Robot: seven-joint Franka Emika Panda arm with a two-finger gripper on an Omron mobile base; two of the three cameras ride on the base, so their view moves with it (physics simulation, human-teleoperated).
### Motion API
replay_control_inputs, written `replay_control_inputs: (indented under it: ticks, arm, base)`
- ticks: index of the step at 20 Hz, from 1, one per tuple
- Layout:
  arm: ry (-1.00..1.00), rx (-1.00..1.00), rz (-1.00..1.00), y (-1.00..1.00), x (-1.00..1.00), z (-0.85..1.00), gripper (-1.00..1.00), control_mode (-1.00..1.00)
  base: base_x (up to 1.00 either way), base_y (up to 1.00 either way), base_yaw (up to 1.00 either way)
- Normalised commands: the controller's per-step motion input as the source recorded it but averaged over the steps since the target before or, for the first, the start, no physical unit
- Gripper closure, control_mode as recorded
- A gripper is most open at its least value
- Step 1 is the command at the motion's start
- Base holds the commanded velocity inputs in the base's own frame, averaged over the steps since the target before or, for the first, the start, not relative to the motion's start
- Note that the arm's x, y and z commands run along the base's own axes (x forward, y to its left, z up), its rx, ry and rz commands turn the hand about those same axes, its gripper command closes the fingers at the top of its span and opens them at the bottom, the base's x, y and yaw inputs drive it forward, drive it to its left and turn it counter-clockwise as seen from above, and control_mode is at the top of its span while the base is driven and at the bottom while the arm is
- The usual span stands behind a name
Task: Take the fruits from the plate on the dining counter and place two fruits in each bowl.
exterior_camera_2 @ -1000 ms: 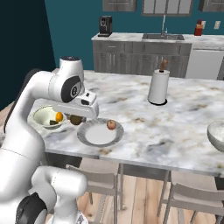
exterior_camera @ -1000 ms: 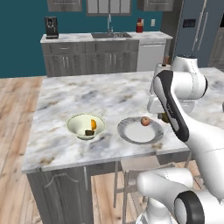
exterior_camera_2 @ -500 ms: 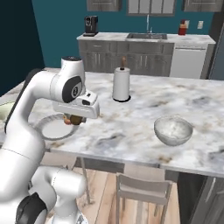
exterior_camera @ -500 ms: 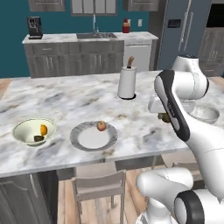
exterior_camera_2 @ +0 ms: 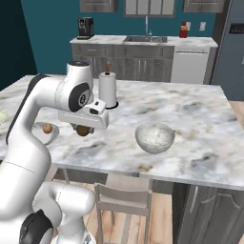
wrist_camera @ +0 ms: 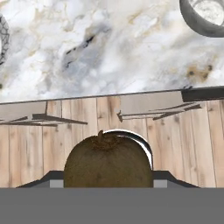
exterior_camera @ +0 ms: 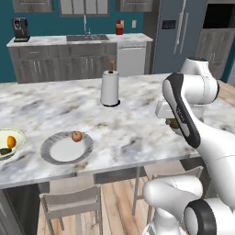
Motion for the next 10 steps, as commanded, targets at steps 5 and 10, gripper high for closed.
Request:
replay_control_inputs:
  ticks: [5,10]
  arm:
    - [0.0,0.0,0.0,0.0,0.0,0.0,1.0,1.0]
    - [0.0,0.0,0.0,0.0,0.0,0.0,1.0,1.0]
  base:
    - [0.25,0.04,0.0]
    - [0.29,0.12,0.01]
